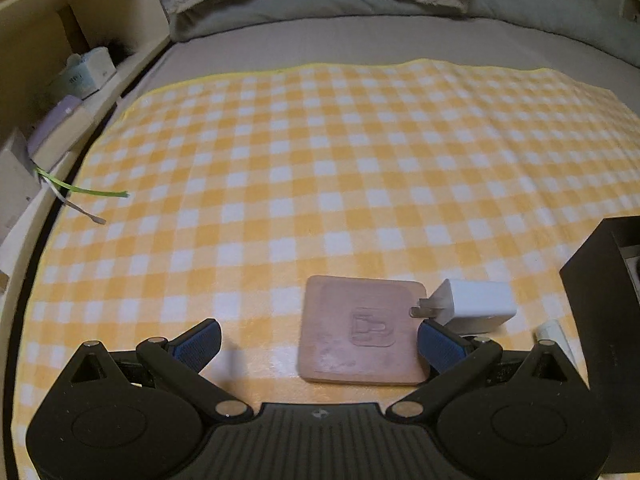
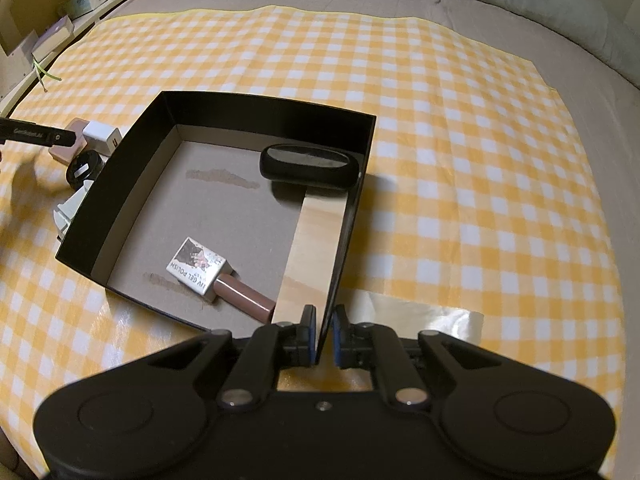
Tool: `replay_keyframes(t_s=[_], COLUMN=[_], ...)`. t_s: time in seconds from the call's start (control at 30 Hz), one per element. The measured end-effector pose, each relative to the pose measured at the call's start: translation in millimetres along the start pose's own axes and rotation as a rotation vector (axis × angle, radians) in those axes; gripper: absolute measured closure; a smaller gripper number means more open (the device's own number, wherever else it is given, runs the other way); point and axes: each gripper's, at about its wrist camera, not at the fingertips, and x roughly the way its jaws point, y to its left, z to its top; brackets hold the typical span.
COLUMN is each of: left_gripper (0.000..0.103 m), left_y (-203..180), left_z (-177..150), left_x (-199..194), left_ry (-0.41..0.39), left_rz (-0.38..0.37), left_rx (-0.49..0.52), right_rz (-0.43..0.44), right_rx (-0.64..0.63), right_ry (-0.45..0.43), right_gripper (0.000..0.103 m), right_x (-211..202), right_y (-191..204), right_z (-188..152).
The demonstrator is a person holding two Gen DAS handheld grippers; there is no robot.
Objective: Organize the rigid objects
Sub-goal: 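Move the left gripper back and close it on the pink square coaster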
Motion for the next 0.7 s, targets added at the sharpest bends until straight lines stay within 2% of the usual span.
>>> replay_keyframes(t_s=[0.17, 0.47, 0.5, 0.57, 0.67, 0.7], left_gripper=[0.000, 0.001, 0.003, 0.017, 0.027, 0.027], left_y=[-11.5, -21.9, -19.0, -15.4, -10.9, -9.8], left_z=[1.8, 6.9, 8.2, 9.0, 10.8, 10.2], left_x=[11.8, 25.0, 26.7, 28.9, 29.4, 29.0], left_ry=[0.025, 0.042, 0.039, 0.037, 0.048, 0.060], left_rz=[-0.013, 0.019, 0.017, 0.018, 0.007, 0.001], left_rx=[0.026, 0.057, 0.055, 0.030, -0.003, -0.015], right_rz=[0.006, 0.013, 0.014, 0.013, 0.012, 0.012], right_rx=[0.002, 0.001, 0.001, -0.003, -0.005, -0.004], right_ry=[0.004, 0.011, 0.013, 0.015, 0.017, 0.017], right_gripper=[0.094, 0.094, 0.094, 0.094, 0.094, 0.094], right_x=[0.5, 2.7, 3.2, 4.0, 4.5, 4.6], right_y=[-0.5, -0.6, -0.6, 0.0, 0.2, 0.0], right_z=[1.0, 1.7, 1.9, 2.2, 2.4, 2.7])
